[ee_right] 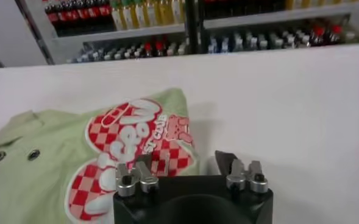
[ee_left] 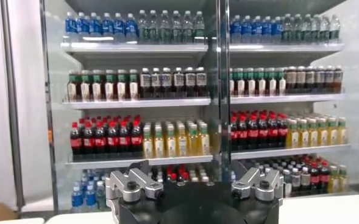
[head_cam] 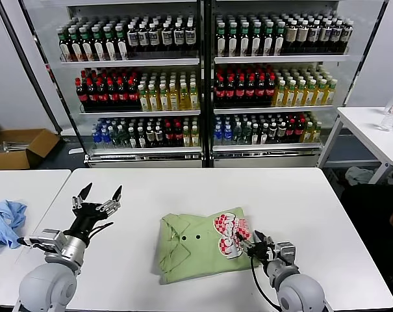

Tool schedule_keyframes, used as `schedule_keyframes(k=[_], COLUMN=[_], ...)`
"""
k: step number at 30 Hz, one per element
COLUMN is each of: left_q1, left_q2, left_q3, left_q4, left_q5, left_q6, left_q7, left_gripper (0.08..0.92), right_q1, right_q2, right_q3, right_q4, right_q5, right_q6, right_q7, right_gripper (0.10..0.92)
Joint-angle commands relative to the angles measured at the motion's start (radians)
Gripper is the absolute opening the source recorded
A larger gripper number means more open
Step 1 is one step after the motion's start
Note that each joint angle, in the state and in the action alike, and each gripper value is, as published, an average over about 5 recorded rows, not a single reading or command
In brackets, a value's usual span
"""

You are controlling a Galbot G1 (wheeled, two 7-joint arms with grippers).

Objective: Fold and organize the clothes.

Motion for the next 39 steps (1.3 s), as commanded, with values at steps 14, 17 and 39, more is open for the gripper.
schedule_keyframes(k=[14,17,39], left_q1=[-0.009,-0.002,-0.067], left_q2=[0.008,-0.007,-0.15], left_q3=[-0.006,0.027,0.157], left_q4=[0.029,0.033,0.164], left_q5=[0.044,0.089,0.645], left_q6=[-0.088,-0.142,-0.447], left_q7=[0.038,0.055,0.096], left_gripper=[0.823,0.823,0.823], right_q1=[-0.012,-0.066,-0.136], right_q2=[-0.043,-0.063,-0.037], right_q3=[0.098,0.158,0.245], right_q4=[0.183,0.203,0.209], right_q5=[0.016,-0.02,-0.383], right_q6=[0.021,0.03,0.246], right_q7=[-0.014,-0.013,-0.003], right_gripper=[0.213,0.137,0.459])
